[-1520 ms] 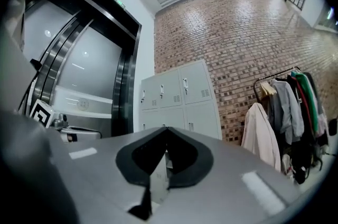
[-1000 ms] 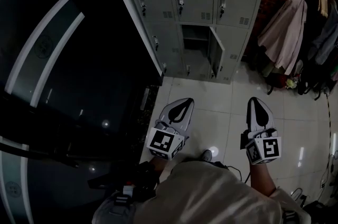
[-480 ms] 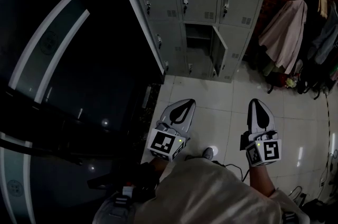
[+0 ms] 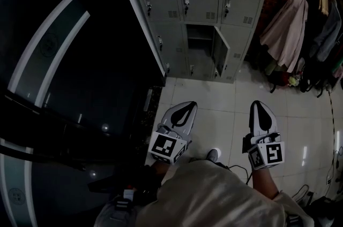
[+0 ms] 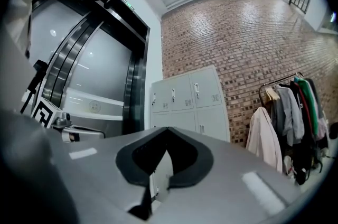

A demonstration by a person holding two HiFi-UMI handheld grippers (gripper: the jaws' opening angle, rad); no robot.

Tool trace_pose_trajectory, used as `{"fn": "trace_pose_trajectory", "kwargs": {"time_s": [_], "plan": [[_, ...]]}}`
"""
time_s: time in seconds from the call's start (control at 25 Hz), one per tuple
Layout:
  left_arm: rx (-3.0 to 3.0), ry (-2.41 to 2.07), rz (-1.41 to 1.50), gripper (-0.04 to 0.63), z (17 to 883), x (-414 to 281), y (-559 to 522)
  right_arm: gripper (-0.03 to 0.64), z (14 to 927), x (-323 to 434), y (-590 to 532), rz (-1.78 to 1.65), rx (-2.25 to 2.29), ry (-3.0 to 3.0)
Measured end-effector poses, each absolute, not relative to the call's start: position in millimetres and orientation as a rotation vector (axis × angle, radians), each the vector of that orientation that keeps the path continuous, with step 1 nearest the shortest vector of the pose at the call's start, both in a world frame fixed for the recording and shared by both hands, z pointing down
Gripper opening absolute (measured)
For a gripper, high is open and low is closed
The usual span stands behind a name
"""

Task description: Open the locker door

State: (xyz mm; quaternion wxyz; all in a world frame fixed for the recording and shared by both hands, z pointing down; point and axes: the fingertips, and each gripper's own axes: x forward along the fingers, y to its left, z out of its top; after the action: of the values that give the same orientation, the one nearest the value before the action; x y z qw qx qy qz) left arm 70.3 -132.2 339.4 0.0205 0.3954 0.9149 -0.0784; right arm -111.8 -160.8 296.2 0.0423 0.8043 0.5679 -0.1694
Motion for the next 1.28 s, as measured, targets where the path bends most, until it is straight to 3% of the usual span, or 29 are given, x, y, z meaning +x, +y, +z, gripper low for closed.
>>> {"fn": "trace_pose_trajectory", "kwargs": {"time_s": [1.28], "plan": [[1.189,2.813,-0.201,0.035,330,83,-171,0.000,298,-96,-198,-0.435,2.478,1.755]]}}
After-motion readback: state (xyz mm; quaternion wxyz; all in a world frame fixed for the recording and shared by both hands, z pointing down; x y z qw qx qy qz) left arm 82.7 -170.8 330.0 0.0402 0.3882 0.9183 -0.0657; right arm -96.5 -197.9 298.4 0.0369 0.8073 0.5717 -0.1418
